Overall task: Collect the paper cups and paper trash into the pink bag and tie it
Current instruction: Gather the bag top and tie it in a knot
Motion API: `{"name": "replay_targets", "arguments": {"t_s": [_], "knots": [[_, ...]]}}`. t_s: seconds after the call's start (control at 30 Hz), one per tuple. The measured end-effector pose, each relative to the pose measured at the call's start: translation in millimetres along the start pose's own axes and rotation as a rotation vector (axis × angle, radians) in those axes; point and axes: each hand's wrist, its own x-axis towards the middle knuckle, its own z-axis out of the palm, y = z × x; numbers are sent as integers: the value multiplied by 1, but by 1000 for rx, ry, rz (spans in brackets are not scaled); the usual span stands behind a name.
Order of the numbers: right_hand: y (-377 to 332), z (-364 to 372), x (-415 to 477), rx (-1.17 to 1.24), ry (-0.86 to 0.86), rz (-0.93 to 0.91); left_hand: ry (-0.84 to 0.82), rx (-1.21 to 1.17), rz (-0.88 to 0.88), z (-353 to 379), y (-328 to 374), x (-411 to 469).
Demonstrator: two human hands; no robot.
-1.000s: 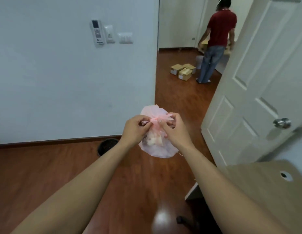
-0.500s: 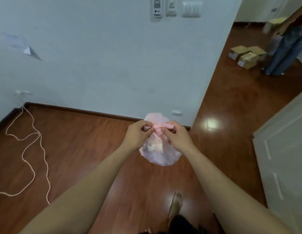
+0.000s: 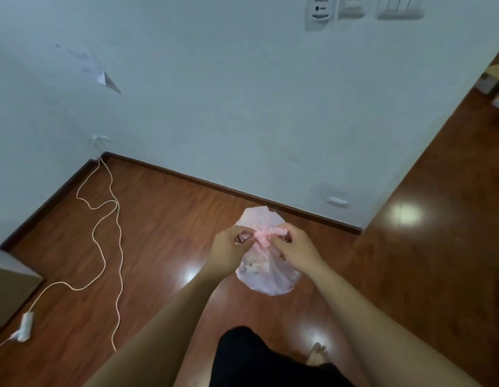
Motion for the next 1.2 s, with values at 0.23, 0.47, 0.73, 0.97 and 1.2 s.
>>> {"name": "replay_targets", "arguments": {"t_s": [0.23,0.47,0.73,0.97,1.2], "knots": [[2,12,78,-69,-24,72,-75,25,-56,-2,-33,78],[9,37,148,-52,21,256,-199,-37,-42,4,-88,166],[19,62,222,-98,89,440,-319,-37,-91,20,-134,245],[45,77,267,-127,158,496,-381,23,-147,33,-148,284],[50,67,302,-112,148,528,-463,15,-243,47,-153,322]]}}
